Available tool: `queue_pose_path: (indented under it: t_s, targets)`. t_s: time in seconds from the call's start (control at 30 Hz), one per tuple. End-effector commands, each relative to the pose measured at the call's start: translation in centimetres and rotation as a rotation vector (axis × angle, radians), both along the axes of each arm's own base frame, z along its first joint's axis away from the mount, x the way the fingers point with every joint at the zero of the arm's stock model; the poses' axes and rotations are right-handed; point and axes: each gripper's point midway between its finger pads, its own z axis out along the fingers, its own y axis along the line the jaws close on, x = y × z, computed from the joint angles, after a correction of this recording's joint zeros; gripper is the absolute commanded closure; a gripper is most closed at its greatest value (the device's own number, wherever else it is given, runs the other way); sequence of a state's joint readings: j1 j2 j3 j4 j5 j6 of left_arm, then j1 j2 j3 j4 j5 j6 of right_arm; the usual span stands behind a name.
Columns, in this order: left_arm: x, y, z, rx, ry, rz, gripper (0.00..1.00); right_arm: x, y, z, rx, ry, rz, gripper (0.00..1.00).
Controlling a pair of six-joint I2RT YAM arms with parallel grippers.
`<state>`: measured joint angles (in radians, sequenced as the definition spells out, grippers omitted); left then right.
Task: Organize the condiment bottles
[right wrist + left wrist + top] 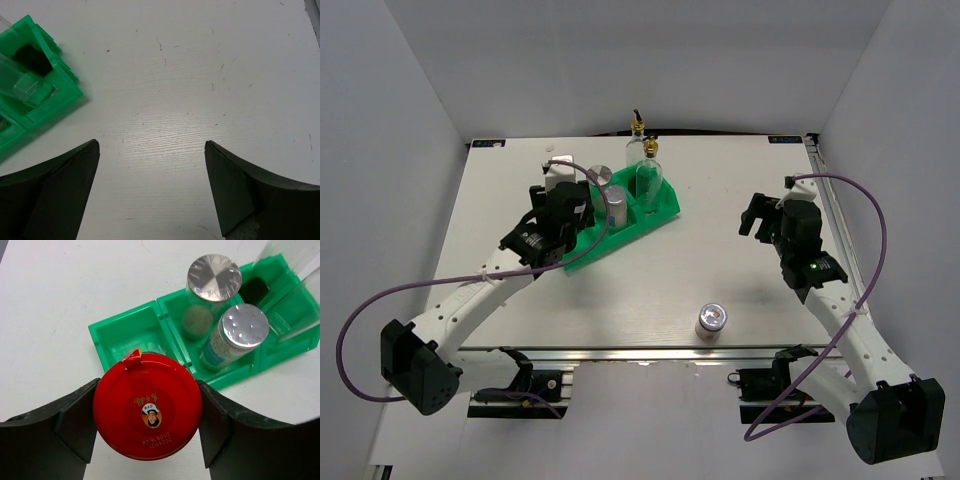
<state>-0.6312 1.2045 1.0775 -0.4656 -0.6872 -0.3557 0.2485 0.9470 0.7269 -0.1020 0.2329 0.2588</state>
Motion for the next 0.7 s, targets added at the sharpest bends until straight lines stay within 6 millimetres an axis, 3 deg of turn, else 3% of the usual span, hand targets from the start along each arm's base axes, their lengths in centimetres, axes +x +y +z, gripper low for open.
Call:
queue_pose_path:
  t_s: [0.0,0.4,0.67]
  targets:
    - [2.5,-0.4,6.3,-0.119,-0.181,-0.001,1.00,0.4,-0.2,0.9,0.007,-0.039,-0.014,0.11]
    - [8.0,2.5,3.7,-0.145,-0.134,0.020,1.00,0.6,-0.6,0.5,-0.006,-0.027,-0.024,0.11]
    - [10.7,3.2,0.3,-0.170,-0.069,0.012,1.00,0.6,-0.8,0.3,-0.014,-0.021,-0.037,0.11]
